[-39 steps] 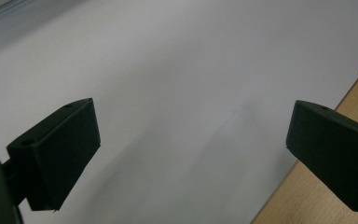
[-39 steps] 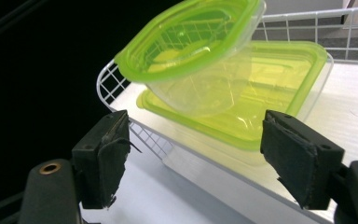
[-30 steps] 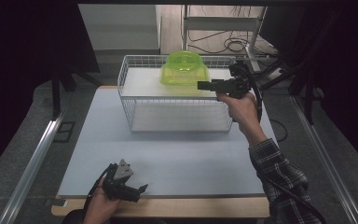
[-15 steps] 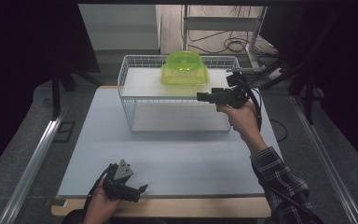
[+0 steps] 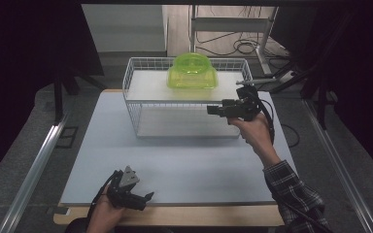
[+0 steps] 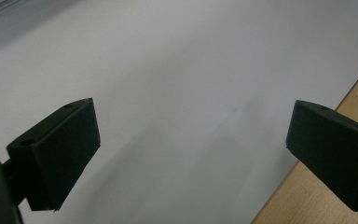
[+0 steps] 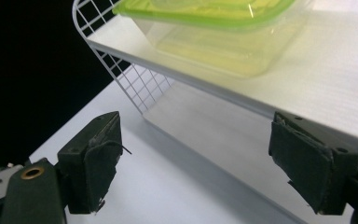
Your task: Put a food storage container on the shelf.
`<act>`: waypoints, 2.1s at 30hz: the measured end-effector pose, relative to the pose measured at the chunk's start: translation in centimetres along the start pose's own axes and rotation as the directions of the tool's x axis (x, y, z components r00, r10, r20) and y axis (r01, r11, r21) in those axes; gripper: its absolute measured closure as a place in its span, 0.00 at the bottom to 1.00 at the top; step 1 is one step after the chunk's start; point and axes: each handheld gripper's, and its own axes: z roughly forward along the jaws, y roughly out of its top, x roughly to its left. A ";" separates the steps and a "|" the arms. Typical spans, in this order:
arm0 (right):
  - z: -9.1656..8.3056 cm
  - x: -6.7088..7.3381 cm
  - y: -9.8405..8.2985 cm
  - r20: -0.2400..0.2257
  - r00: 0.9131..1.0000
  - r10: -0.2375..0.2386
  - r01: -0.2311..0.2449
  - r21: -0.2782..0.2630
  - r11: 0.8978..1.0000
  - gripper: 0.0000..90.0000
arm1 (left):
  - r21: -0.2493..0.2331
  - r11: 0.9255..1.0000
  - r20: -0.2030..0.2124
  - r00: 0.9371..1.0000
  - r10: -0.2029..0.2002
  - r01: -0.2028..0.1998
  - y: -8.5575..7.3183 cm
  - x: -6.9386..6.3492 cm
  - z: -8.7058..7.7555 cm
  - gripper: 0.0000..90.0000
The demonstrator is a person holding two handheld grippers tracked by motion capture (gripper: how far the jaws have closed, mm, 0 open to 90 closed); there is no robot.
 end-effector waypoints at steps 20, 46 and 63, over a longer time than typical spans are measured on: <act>-0.1 0.3 -3.1 0.041 0.998 -0.052 0.050 0.034 0.998 0.14 | -0.012 1.000 0.005 1.000 -0.020 0.020 0.0 0.1 -0.2 0.03; 0.9 1.0 -8.0 0.078 0.992 -0.095 0.090 0.071 0.993 0.07 | -0.013 1.000 0.007 1.000 -0.011 0.011 0.0 0.0 -0.2 0.02; 1.2 0.1 -12.2 0.080 0.991 -0.103 0.096 0.084 0.992 0.03 | -0.013 1.000 0.006 1.000 -0.009 0.010 0.0 0.0 -0.1 0.02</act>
